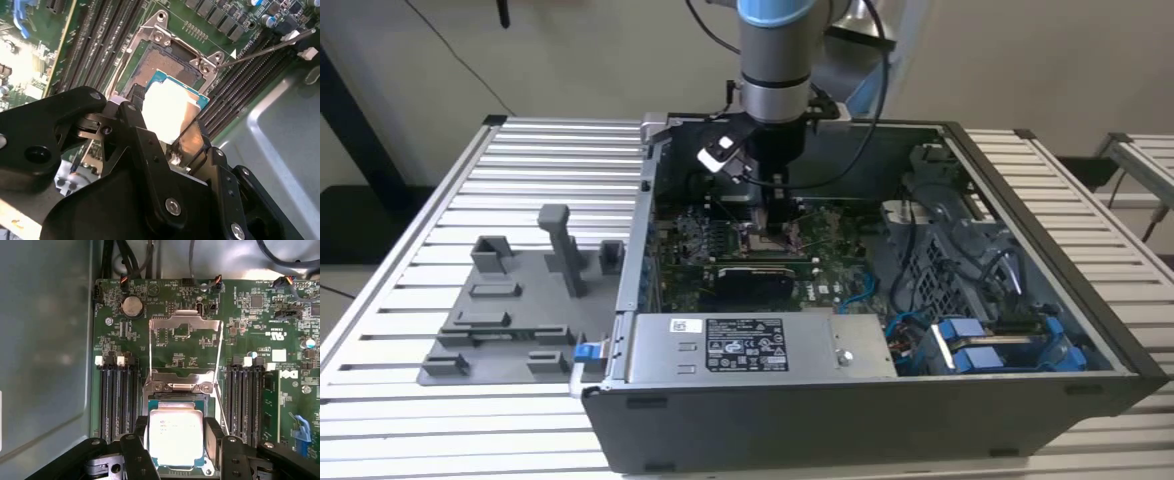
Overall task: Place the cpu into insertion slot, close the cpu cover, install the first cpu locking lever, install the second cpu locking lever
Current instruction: 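Place the cpu into insertion slot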
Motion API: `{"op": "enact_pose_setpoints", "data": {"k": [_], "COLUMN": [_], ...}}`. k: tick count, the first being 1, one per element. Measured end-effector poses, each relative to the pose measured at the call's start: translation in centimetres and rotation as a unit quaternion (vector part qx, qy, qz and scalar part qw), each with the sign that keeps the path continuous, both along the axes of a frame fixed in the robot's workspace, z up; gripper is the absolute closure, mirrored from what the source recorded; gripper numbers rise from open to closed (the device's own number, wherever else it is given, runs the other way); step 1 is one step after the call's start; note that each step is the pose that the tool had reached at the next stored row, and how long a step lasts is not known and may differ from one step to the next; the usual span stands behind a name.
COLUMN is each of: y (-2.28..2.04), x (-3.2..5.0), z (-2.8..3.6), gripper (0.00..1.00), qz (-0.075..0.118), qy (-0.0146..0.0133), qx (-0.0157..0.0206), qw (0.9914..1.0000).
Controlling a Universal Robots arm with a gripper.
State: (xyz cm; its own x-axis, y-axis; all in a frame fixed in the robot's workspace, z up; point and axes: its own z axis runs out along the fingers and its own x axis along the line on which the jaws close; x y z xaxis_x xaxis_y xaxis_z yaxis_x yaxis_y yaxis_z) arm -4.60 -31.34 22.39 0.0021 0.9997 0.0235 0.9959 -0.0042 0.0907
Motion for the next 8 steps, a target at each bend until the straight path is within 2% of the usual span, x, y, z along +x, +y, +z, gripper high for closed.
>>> {"op": "enact_pose_setpoints", "data": {"k": [3,8], "y": [0.04,0.04], "x": [-0.12,-0.33], "z": [-0.53,-1.04], "gripper": [0.46,0.46], "qz": [0.000,0.000], "qy": [0.0000,0.0000], "qx": [0.0000,0.0000], "qw": [1.00000,1.00000]}}
